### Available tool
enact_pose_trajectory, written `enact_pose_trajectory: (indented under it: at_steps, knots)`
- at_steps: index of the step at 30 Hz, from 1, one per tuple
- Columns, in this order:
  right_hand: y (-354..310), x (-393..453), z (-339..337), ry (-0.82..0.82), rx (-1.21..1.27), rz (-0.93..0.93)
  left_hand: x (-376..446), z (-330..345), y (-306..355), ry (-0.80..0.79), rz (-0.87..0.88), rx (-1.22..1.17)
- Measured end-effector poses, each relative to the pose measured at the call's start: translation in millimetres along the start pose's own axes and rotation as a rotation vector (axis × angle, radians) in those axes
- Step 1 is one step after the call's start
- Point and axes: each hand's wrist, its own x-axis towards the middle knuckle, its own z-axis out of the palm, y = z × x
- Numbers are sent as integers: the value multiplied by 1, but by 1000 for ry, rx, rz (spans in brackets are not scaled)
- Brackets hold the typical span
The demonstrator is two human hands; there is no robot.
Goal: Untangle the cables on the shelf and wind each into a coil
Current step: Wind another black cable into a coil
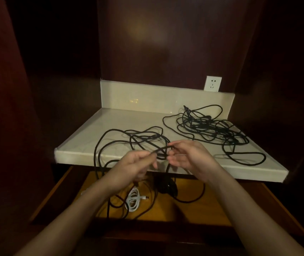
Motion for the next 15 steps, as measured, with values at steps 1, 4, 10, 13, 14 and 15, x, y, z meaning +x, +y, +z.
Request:
enact_pose_trajectory:
  at_steps: [1, 4, 10, 13, 14, 15]
  knots:
    - [-3, -2, 0, -24, -101, -40, 0, -3, 8, 7, 16, -119]
    - [-15, -12, 3, -40, -479, -278, 2, -9, 34, 9, 65, -424]
    - [-52, -4, 17, 227, -939, -784, 10, -18, 63, 133, 246, -343]
    - [-66, 2, 29, 133, -725, -734, 20, -18, 72, 253, 311, -314]
    - [-66, 5, 35, 79, -639, -700, 24, -18, 73, 262, 336, -359]
    - [-66, 8, 40, 43, -591, -683, 28, -16, 76, 264, 349, -420]
